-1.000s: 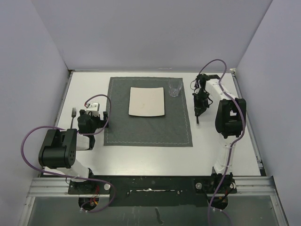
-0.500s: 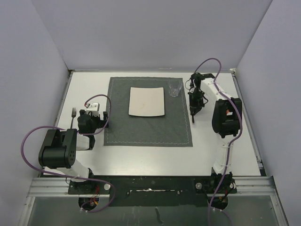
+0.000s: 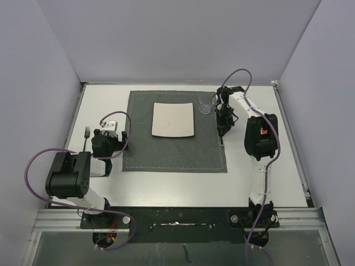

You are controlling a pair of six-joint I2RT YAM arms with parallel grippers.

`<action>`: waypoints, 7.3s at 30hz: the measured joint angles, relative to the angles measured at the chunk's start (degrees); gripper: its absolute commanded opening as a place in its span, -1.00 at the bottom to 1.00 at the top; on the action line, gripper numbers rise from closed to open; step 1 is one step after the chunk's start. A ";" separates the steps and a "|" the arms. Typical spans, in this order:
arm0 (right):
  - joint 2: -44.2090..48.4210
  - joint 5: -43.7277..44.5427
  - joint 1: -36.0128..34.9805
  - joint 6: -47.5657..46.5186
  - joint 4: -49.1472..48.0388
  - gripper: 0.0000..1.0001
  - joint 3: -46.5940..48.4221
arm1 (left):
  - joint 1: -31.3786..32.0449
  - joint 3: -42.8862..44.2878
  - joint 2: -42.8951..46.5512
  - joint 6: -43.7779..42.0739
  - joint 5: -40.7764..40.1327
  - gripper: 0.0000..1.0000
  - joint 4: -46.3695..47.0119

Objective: Set the dinner table for one person
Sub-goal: Place the knife on the napkin, then pick up the spoon from the center of the board.

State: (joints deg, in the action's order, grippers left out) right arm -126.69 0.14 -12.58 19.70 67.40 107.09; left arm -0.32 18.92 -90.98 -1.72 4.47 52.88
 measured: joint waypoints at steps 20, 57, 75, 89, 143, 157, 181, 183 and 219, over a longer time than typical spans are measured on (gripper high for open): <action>-2.67 0.00 -3.48 2.84 1.27 -1.00 5.53 | 0.00 0.00 0.00 0.00 0.00 0.96 0.00; -5.51 -1.27 -7.28 7.19 2.82 -1.00 10.05 | 0.00 0.00 0.00 0.00 0.00 0.96 0.00; -8.07 -1.22 -8.92 9.42 2.51 -1.00 11.54 | 0.00 0.00 0.00 0.00 0.00 0.96 0.00; -8.11 -1.18 -10.05 10.21 2.51 -1.00 11.69 | 0.00 0.00 0.00 0.00 0.00 0.96 0.00; -9.07 1.36 -11.87 13.51 1.03 -1.00 10.49 | 0.00 0.00 0.00 0.00 0.00 0.96 0.00; -9.33 2.01 -11.89 13.68 1.07 -1.00 10.49 | 0.00 0.00 0.00 0.00 0.00 0.96 0.00; -10.01 3.23 -12.02 14.03 2.45 -0.03 10.75 | 0.00 0.00 0.00 0.00 0.00 0.96 0.00; -10.03 3.69 -12.11 13.84 3.02 -0.02 11.26 | 0.00 0.00 0.00 0.00 0.00 0.96 0.00; 17.14 6.82 3.87 4.24 4.15 0.07 -2.89 | 0.00 0.00 0.00 0.00 -0.02 0.96 0.00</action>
State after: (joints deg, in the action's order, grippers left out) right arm -109.56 6.96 -8.71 23.94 71.55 104.20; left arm -0.32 18.92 -90.98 -1.72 4.45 52.88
